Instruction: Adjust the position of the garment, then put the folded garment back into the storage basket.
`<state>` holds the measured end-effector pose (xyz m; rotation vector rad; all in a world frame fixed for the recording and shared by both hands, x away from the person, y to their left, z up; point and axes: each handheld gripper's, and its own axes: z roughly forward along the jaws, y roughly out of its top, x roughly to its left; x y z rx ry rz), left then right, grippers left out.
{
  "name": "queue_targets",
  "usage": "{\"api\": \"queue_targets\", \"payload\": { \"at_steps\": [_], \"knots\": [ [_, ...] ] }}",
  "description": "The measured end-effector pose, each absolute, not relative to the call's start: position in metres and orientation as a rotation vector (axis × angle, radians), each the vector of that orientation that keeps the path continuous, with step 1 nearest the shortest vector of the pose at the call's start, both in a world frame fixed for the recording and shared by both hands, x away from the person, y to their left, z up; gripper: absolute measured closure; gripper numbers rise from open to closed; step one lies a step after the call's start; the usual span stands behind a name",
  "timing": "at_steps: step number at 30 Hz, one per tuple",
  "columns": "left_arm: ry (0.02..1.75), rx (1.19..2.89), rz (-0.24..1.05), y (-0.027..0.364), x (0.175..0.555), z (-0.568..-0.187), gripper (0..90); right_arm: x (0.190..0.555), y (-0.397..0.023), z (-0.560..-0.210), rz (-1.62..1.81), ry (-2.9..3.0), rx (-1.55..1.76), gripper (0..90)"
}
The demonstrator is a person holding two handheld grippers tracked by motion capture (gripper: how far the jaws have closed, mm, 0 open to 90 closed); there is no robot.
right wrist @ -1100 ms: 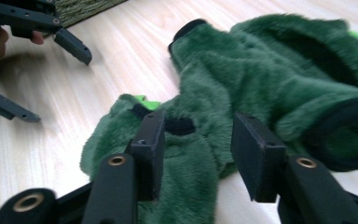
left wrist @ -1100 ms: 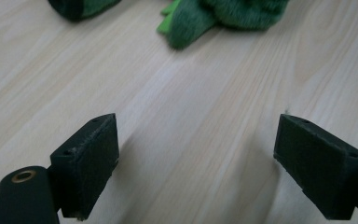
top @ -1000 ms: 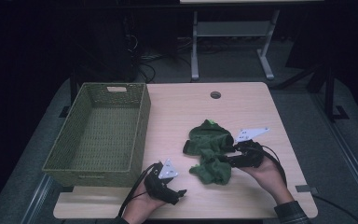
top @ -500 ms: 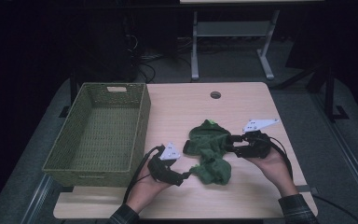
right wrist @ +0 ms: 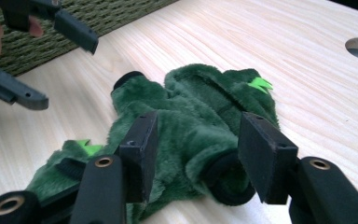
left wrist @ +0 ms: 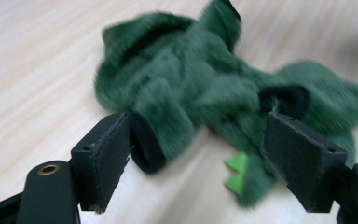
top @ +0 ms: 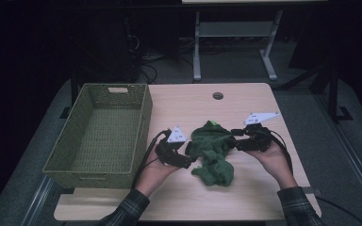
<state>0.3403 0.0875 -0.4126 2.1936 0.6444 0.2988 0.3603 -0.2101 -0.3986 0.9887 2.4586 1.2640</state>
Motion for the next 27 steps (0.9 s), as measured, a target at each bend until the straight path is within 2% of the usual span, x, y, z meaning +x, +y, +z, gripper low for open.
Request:
{"api": "queue_targets", "payload": {
  "at_steps": [13, 22, 27],
  "knots": [
    [0.651, 2.185, 0.327, 0.064, 0.392, -0.410, 23.9, 0.399, -0.212, -0.401, 1.256, 2.431, 1.057, 46.5],
    [0.681, 2.213, 0.353, 0.059, 0.423, -0.423, 33.9, 0.424, -0.213, -0.417, 1.175, 2.460, 1.104, 47.3],
    [0.713, 2.223, 0.327, 0.060, 0.436, -0.436, 40.9, 0.434, -0.213, -0.431, 1.150, 2.500, 1.128, 48.7]
  ]
}}
